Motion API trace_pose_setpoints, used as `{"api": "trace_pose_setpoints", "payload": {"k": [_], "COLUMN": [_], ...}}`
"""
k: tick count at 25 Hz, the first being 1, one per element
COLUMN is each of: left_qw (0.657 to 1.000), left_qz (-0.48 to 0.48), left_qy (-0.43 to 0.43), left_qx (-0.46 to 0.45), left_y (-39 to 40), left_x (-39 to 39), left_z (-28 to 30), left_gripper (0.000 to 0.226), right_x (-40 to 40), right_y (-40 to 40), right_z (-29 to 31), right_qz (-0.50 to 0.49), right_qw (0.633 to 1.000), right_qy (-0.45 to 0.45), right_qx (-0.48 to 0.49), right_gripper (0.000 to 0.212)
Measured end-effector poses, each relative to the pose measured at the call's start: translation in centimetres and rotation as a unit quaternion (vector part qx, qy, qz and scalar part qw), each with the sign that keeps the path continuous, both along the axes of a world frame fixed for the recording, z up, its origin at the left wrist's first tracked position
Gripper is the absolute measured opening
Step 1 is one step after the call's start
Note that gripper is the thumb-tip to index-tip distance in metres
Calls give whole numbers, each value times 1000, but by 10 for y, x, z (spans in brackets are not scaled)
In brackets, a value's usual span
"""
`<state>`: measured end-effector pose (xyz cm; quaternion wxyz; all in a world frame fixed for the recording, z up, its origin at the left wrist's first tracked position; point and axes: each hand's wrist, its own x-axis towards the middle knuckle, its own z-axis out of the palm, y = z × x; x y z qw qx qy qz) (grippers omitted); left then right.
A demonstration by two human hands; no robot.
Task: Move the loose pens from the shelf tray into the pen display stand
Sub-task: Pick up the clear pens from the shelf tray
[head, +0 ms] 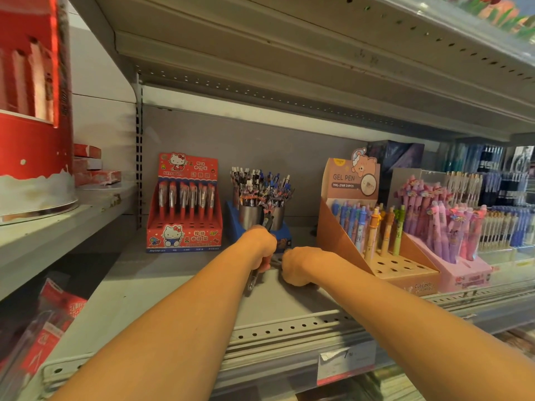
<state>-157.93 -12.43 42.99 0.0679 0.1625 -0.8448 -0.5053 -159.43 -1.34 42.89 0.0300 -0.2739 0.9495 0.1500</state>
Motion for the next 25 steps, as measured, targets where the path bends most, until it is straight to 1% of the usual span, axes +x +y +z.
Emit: {"api": "trace_pose_setpoints", "payload": {"k": [3, 4, 5, 6, 8, 10, 12, 13, 17, 19, 21, 22, 23, 25], "left_qw": [998, 998, 997, 996, 993, 991, 987, 985, 970, 954, 932, 920, 911, 906], "left_qz": [18, 21, 24, 26, 34, 32, 30, 32, 42, 36, 46, 56, 66, 74], "left_qy": [19, 23, 31, 41, 69, 98, 125, 137, 186, 212, 228, 233, 234, 239], "left_qx": [52, 63, 71, 79, 84, 86, 96, 103, 151, 209, 280, 311, 333, 342], "left_y": [2, 3, 4, 5, 3, 3, 4, 5, 10, 10, 9, 10, 10, 10], "left_x": [-1, 2, 4, 5, 6, 6, 5, 4, 5, 2, 4, 6, 7, 10], "left_z": [0, 1, 3, 5, 9, 12, 14, 14, 17, 18, 24, 27, 30, 31], "left_gripper": [30, 25, 18, 20, 28, 31, 44, 49, 57, 54, 54, 57, 63, 73], "right_x": [1, -1, -5, -8, -14, -19, -20, -19, -2, 10, 20, 24, 27, 30], "right_y": [4, 7, 10, 15, 27, 40, 48, 51, 49, 45, 38, 35, 31, 24], "right_z": [0, 2, 5, 7, 15, 22, 28, 29, 27, 28, 30, 30, 29, 25], "right_qz": [3, 4, 0, -13, -37, -35, -33, -33, 2, 31, 47, 52, 56, 64], "right_qw": [1000, 999, 997, 990, 956, 912, 868, 846, 758, 704, 663, 652, 651, 668], "right_qy": [-10, -25, -52, -89, -141, -127, -111, -120, -211, -259, -283, -289, -290, -280], "right_qx": [-12, -19, -50, -112, -256, -388, -483, -519, -618, -660, -691, -699, -700, -687], "right_gripper": [42, 37, 31, 27, 21, 15, 12, 12, 12, 13, 15, 16, 16, 20]}}
